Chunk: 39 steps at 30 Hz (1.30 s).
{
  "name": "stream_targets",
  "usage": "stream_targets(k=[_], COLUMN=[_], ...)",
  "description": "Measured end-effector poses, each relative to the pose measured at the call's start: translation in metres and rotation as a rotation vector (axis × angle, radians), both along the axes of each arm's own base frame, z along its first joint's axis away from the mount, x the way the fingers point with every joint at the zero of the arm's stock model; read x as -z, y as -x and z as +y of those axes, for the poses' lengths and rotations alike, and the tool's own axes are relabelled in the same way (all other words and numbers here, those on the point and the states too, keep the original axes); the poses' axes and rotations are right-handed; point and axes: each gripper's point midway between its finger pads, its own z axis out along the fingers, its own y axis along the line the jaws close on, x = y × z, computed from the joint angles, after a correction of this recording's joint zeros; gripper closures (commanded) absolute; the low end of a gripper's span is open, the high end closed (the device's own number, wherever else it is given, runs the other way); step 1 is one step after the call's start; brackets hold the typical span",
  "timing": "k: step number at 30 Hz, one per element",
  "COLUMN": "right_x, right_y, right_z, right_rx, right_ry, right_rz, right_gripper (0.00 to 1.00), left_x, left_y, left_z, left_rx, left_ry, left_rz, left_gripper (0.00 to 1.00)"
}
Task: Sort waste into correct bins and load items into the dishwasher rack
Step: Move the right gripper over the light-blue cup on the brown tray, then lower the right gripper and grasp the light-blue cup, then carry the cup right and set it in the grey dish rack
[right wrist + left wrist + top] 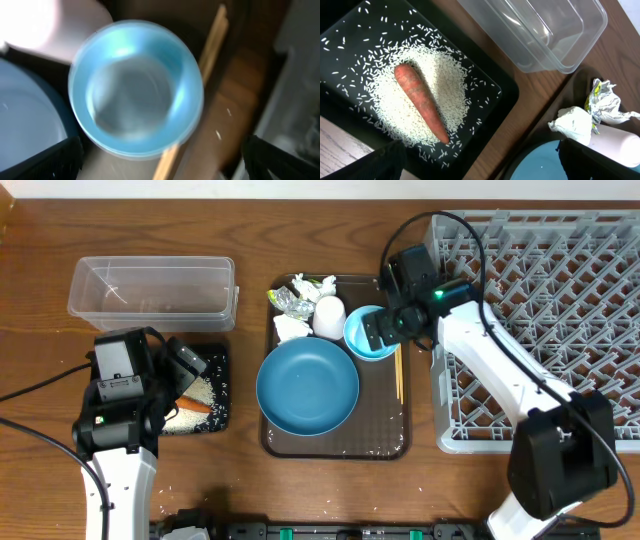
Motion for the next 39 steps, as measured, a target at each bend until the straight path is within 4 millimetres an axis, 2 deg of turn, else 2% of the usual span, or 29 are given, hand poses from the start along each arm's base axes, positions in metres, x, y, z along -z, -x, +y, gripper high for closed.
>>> stream_targets(k=[5,10,12,17,21,27,29,35,36,39], right_x=[-0.012,-0.012,-0.003,0.037,0.052,0.053,0.053,0.050,0.048,0.034], right_y=[-0.018,-0.021,-0.020,-0.017,-0.015,-0.012,-0.013,-0.010,-0.009,-0.010], right_z=[0.019,0.025,0.025,0.021,0.025,0.033,0.032,0.026,0.024,0.019], right_rx=[-0.024,-0.037,-0.033,-0.016,-0.014,-0.024,-0.021,-0.004,-0.002,0.010], right_ry=[-0.072,-0.089,-0.078,-0.030,-0.018,-0.007,-0.004,0.019,0.028,0.049], right_rz=[-0.089,-0.100,-0.079,0.005,0.032,0.024,0.023,0.024,0.027,0.013], right_gripper=[0.02,0.05,0.04,0.04,0.06,0.33,0.46,0.51,0.54,0.57], left_x=[0.000,0.000,0.000,0.000,0.000,0.000,0.000,0.000,0.000,0.000], left_y=[0.000,0.000,0.000,0.000,0.000,0.000,0.000,0.000,0.000,0.000], left_z=[0.000,0.000,0.000,0.000,0.000,0.000,0.000,0.000,0.000,0.000], left_rx=[0.001,0.004,0.004,0.004,0.004,0.006,0.006,0.006,0.006,0.006], left_ry=[-0.004,-0.006,-0.006,-0.006,-0.006,-0.007,-0.007,-0.007,-0.007,-0.007], left_rz=[0.001,0.002,0.002,0.002,0.001,0.002,0.002,0.002,0.002,0.002], left_gripper=[0.01,0.01,0.01,0.01,0.01,0.00,0.01,0.01,0.01,0.01])
